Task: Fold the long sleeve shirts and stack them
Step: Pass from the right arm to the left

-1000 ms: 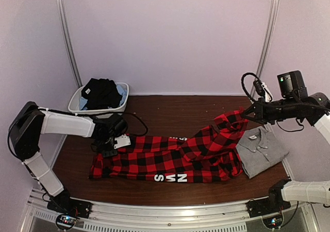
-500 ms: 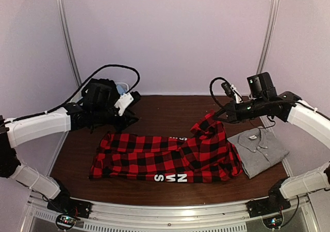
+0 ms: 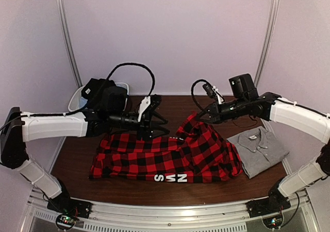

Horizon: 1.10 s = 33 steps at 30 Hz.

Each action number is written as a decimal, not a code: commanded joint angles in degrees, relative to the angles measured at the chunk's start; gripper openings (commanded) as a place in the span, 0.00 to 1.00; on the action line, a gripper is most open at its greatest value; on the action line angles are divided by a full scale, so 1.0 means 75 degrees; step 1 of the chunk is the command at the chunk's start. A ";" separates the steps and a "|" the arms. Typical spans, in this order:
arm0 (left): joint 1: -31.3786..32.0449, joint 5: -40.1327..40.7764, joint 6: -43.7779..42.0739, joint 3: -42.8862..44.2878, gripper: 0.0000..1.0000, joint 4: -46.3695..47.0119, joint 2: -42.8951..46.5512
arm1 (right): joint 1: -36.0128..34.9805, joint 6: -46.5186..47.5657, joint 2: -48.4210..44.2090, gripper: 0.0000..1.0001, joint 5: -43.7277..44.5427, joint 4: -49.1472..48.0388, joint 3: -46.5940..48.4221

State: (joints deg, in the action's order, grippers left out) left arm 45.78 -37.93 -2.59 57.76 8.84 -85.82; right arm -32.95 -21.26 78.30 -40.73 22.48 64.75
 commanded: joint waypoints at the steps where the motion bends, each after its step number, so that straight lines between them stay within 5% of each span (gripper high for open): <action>1: 0.0300 -0.0679 -0.0213 0.0540 0.55 0.0592 -0.0572 | -0.0173 -0.0107 0.0092 0.00 -0.0206 -0.0582 0.0341; 12: 0.0423 -0.0220 -0.0622 0.1504 0.57 0.0186 -0.1774 | -0.0375 -0.0108 0.0088 0.00 -0.0096 -0.0561 0.0236; 24: 0.0412 0.0407 -0.1119 0.0562 0.59 0.0746 -0.1116 | -0.0374 -0.0002 0.0024 0.00 0.0065 -0.0431 -0.0078; 33: 0.0412 0.0163 -0.1473 0.1351 0.60 -0.0043 -0.1836 | -0.0385 0.0049 -0.0033 0.00 -0.0078 -0.0413 -0.0096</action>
State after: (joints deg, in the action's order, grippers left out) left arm 48.86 -36.01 -11.38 64.38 9.17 -96.99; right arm -35.40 -21.37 79.33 -40.95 19.88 64.60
